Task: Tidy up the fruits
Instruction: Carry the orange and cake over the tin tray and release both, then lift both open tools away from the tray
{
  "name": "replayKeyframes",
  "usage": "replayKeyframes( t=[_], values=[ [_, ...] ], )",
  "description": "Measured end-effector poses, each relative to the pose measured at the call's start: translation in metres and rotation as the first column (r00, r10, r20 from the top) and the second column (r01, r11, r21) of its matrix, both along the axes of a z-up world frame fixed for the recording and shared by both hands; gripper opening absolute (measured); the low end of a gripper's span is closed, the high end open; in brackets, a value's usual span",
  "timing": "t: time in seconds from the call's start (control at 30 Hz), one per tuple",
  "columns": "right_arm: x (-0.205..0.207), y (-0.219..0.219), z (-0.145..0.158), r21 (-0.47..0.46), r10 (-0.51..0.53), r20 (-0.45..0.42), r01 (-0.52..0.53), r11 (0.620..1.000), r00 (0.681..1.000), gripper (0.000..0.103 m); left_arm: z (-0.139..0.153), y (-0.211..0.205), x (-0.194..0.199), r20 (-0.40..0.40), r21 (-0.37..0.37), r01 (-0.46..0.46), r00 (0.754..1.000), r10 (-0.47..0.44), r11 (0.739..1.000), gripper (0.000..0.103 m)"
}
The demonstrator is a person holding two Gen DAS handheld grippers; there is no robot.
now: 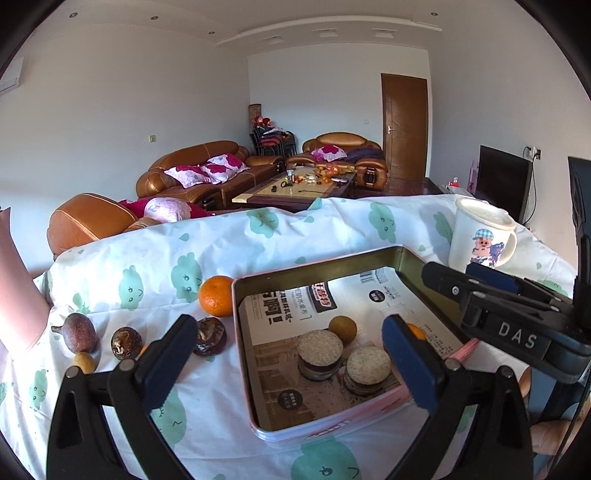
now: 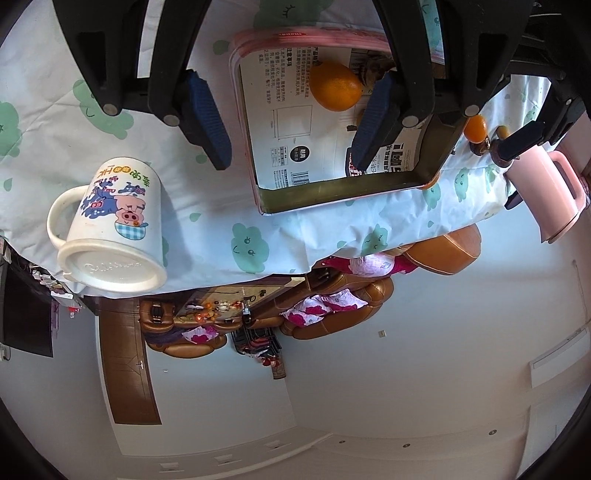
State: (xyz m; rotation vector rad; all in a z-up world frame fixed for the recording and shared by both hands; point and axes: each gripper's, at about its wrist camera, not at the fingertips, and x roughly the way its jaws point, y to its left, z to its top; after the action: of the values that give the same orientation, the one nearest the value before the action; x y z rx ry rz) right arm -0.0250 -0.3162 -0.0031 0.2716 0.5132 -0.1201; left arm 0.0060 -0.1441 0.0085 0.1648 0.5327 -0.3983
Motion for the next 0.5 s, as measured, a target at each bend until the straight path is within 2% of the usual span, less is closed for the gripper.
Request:
replayKeyframes(
  t=[0.3,0.5],
  values=[
    [-0.007,0.002,0.002,-0.023,-0.045,0.014,0.046,0.999,0.999,0.069,0.002,0.022,0.01,-0.008,0.003,-0.035,0.999,0.035,0.999,0.102],
    [-0.012,0.003,0.004,-0.047,-0.074,0.025,0.075,0.996,0.997,0.069,0.007,0.074,0.034,-0.041,-0.03,-0.115,0.993,0.114,0.993,0.102]
  ],
)
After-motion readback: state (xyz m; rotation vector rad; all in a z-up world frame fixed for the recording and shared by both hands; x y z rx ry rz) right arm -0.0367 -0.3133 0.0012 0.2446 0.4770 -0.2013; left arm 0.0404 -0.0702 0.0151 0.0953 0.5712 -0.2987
